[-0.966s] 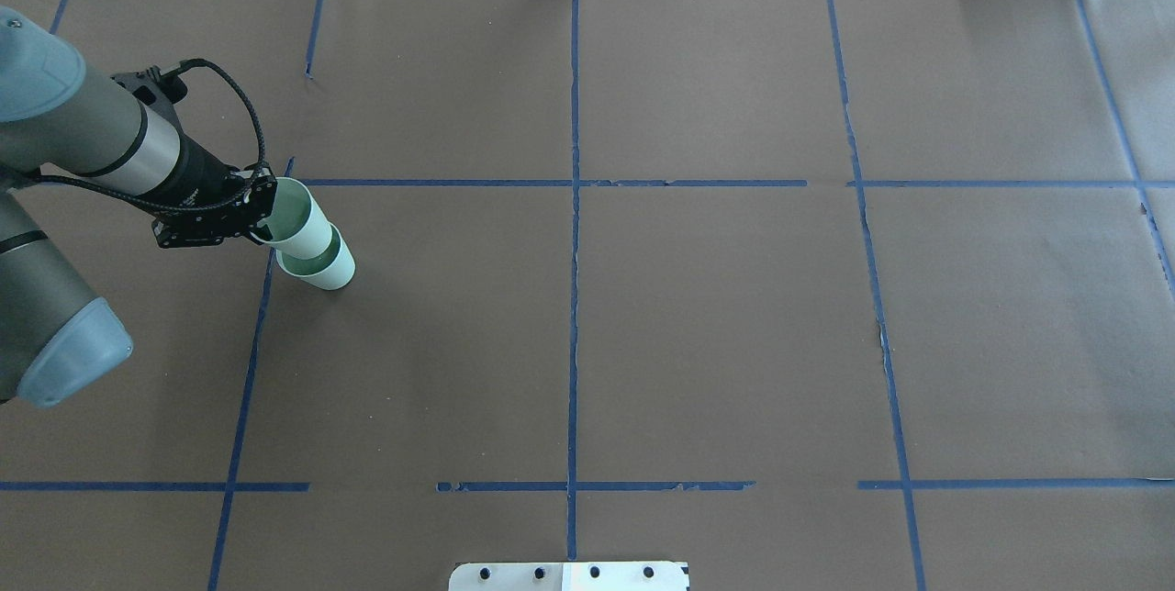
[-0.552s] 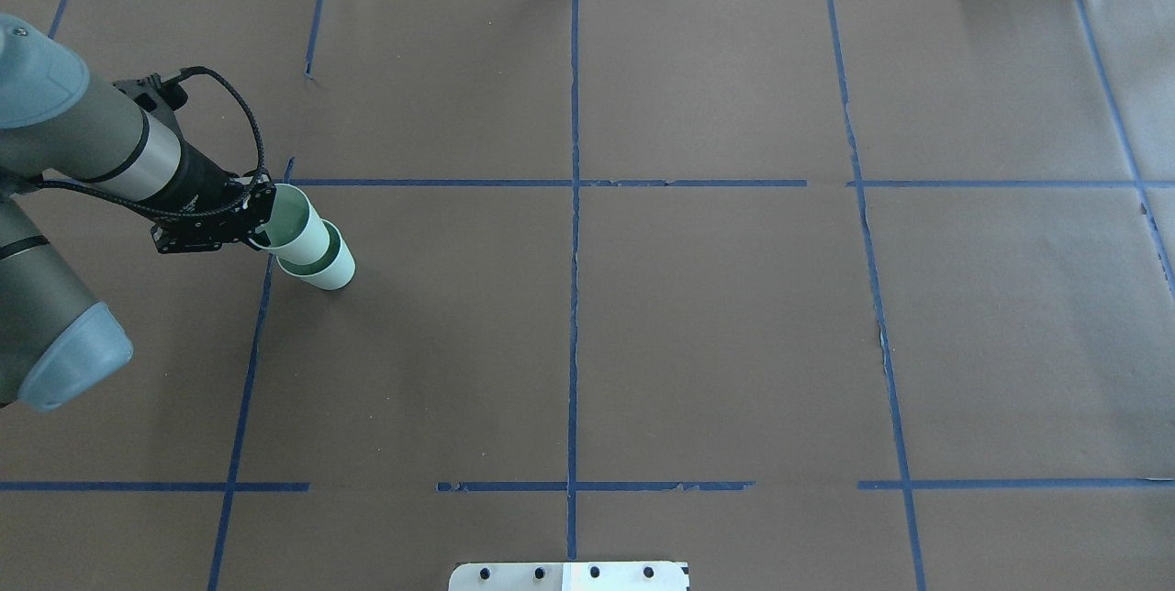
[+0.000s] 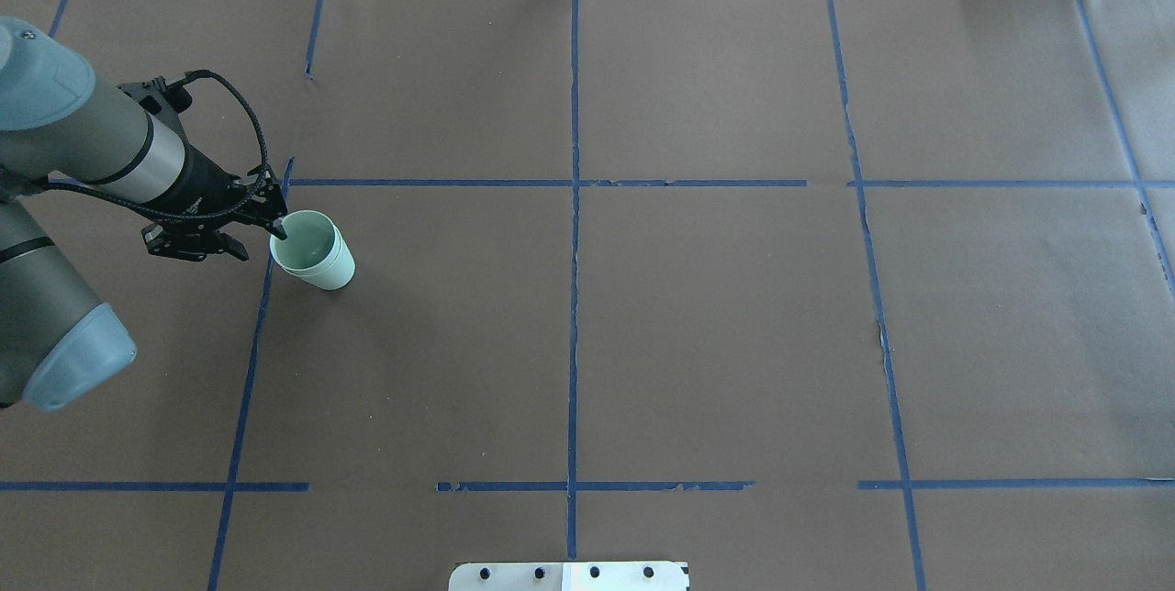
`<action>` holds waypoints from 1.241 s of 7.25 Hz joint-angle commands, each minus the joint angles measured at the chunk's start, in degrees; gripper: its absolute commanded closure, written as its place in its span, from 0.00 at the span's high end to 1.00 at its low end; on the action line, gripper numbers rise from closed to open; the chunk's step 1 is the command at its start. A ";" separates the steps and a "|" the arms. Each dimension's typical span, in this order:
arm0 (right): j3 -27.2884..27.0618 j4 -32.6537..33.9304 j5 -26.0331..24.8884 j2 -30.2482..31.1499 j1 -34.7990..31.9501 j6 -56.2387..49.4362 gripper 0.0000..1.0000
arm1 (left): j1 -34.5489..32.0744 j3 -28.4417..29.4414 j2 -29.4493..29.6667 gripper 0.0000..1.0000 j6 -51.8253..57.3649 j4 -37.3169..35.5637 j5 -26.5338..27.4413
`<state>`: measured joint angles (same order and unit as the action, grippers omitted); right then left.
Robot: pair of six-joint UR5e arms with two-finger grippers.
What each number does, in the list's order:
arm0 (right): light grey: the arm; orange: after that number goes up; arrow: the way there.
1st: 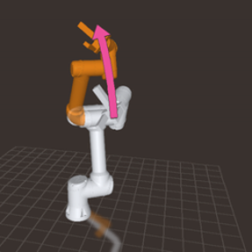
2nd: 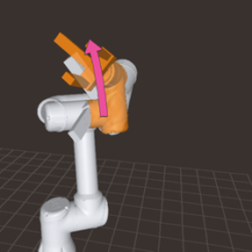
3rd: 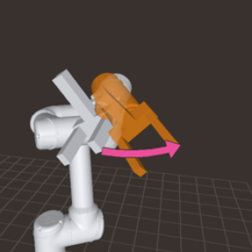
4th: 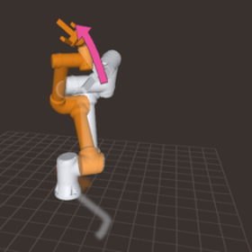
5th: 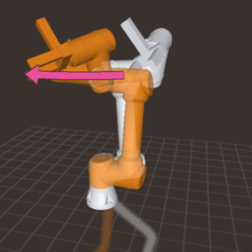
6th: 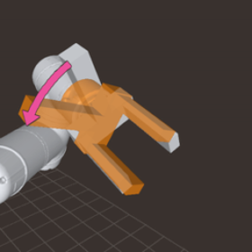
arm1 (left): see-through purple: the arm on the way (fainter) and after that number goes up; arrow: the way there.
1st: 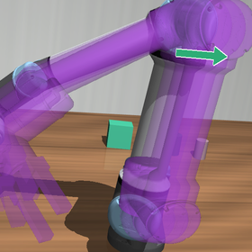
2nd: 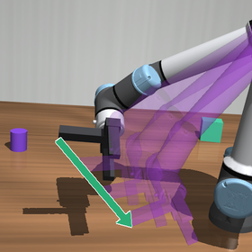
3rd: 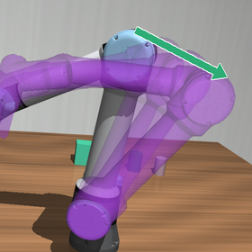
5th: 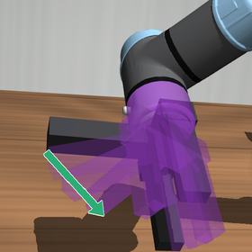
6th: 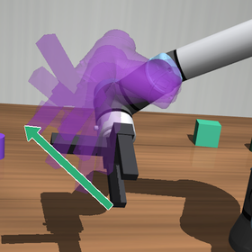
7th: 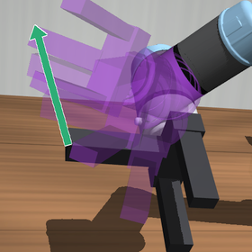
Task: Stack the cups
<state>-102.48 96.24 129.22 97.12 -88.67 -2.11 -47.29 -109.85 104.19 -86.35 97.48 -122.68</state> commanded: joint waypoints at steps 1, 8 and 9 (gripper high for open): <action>0.00 0.00 -0.03 0.00 -0.02 0.00 1.00 | -1.31 -0.46 0.04 1.00 7.53 -0.27 -0.28; 0.00 0.00 -0.02 0.00 -0.02 0.00 1.00 | -39.01 14.55 -12.35 1.00 80.95 -0.27 -9.60; 0.00 0.00 -0.03 0.00 -0.02 0.00 1.00 | -39.02 14.83 -13.65 1.00 82.56 -0.27 -10.12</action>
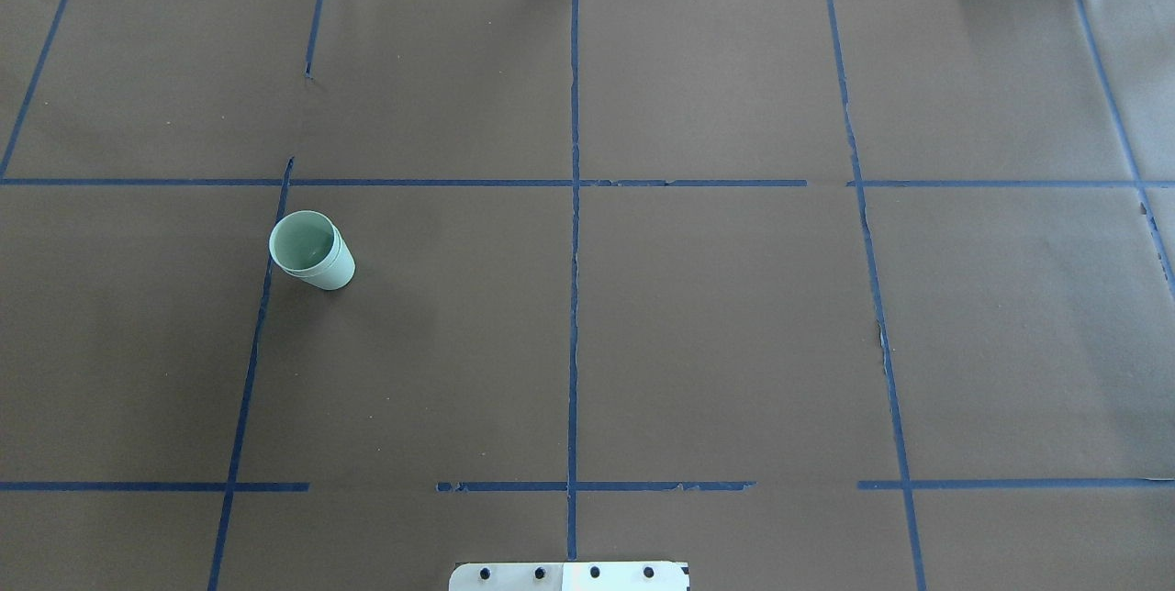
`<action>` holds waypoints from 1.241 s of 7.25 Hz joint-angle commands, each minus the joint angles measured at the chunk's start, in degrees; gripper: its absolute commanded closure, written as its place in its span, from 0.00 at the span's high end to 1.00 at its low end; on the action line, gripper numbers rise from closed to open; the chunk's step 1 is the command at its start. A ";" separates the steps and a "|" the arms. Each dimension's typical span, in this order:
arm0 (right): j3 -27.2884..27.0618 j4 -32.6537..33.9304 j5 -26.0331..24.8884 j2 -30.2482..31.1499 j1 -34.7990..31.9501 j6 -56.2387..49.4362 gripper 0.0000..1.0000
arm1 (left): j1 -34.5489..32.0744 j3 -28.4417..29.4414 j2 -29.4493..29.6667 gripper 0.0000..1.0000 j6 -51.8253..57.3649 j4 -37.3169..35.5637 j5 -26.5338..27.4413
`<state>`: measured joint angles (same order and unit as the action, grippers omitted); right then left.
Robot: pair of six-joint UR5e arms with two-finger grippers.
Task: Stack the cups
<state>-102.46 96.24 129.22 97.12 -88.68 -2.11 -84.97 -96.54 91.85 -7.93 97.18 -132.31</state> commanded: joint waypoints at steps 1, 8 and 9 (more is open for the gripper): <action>-0.02 0.00 0.06 0.00 0.00 0.00 1.00 | -1.42 1.53 -1.75 1.00 4.42 -0.33 -1.71; -0.02 0.00 -0.02 0.00 0.00 0.00 1.00 | -3.27 -0.22 0.61 1.00 12.33 -13.07 -2.87; -0.02 0.00 -0.03 0.00 0.00 0.00 1.00 | -3.36 -0.84 0.53 1.00 12.33 -12.99 -3.13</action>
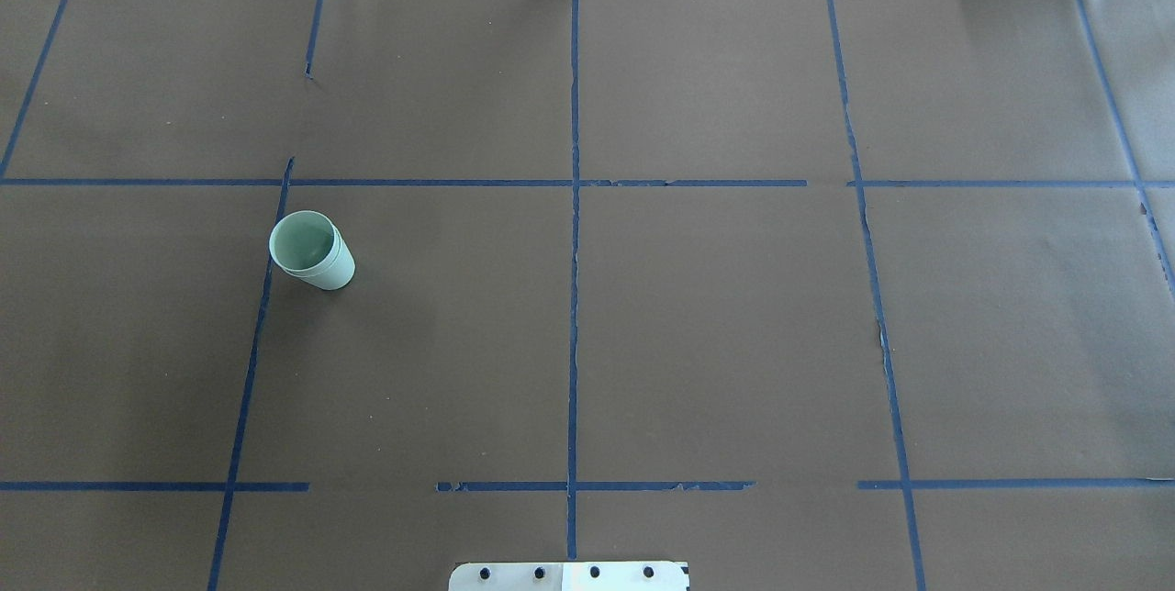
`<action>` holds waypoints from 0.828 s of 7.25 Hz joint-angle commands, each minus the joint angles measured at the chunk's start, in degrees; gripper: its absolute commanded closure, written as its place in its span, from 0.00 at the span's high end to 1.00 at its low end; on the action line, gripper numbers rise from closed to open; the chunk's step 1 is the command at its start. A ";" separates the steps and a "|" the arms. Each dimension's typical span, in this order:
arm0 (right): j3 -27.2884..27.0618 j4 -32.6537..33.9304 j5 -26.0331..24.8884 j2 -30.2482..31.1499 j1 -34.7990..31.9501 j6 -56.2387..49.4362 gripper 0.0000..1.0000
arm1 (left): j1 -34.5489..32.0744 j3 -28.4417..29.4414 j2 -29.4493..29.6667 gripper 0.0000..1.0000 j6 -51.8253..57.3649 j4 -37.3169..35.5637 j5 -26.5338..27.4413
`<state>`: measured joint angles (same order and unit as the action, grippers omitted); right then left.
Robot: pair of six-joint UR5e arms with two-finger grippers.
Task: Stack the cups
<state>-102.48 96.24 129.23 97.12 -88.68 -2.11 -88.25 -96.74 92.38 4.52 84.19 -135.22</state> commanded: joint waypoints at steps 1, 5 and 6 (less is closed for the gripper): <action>0.00 0.00 0.05 0.00 0.00 0.00 1.00 | -0.09 -2.82 -1.74 1.00 -0.21 0.01 -0.22; 0.00 0.00 0.05 0.00 0.00 0.00 1.00 | -0.17 -2.15 -2.82 1.00 0.05 0.88 -0.31; 0.00 0.00 0.05 0.00 0.00 0.00 1.00 | -0.17 -1.18 -2.12 1.00 0.05 1.67 -0.39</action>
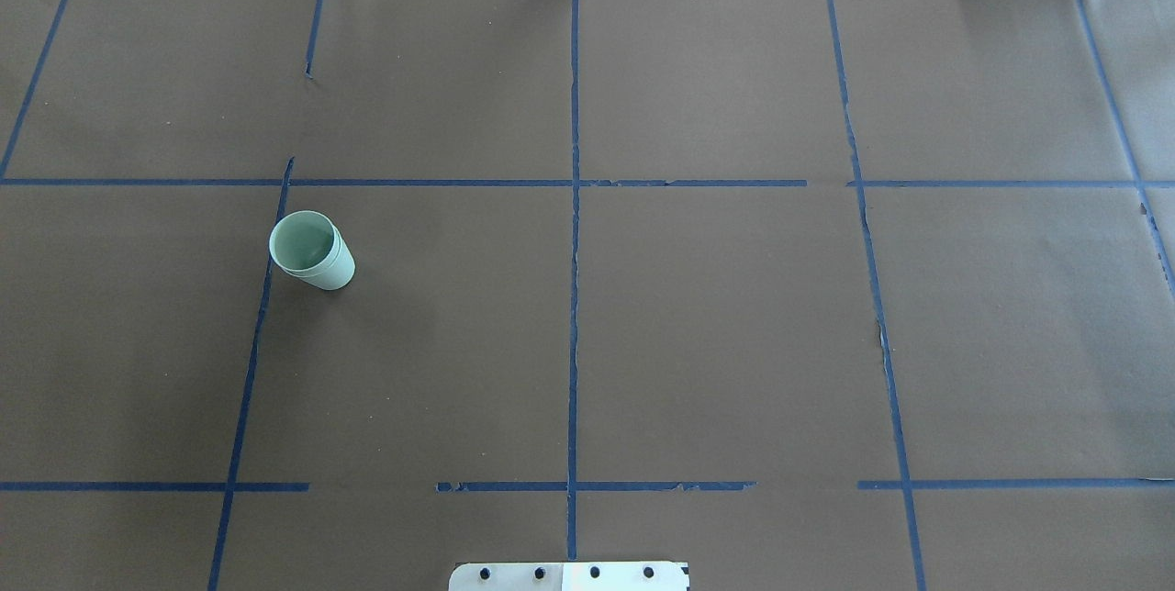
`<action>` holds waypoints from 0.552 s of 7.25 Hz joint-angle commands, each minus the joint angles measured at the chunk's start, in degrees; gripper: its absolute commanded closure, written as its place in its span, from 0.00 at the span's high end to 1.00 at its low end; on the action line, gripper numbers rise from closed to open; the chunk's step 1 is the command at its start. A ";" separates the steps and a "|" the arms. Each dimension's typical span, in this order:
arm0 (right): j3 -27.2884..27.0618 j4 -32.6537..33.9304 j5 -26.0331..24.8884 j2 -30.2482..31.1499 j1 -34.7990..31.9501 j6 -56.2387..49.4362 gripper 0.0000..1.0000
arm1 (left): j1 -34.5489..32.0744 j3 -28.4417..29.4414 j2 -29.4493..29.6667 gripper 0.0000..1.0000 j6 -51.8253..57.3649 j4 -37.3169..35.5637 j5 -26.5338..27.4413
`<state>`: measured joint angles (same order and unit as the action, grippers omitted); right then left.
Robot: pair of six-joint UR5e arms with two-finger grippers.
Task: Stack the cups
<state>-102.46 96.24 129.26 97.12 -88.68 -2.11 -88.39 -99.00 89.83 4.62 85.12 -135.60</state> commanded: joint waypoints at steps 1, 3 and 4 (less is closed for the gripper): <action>-0.02 0.00 0.03 0.00 0.00 0.00 1.00 | -0.73 0.91 0.52 1.00 0.30 0.40 -0.19; -0.02 0.00 -0.06 0.00 0.00 0.00 1.00 | -1.87 1.09 -0.35 1.00 0.65 0.49 -0.11; -0.02 0.00 -0.06 0.00 0.00 0.00 1.00 | -1.88 1.09 -0.44 1.00 0.65 0.31 -0.11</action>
<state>-102.48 96.24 129.21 97.12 -88.68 -2.11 -90.02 -97.96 89.58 5.20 85.54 -135.71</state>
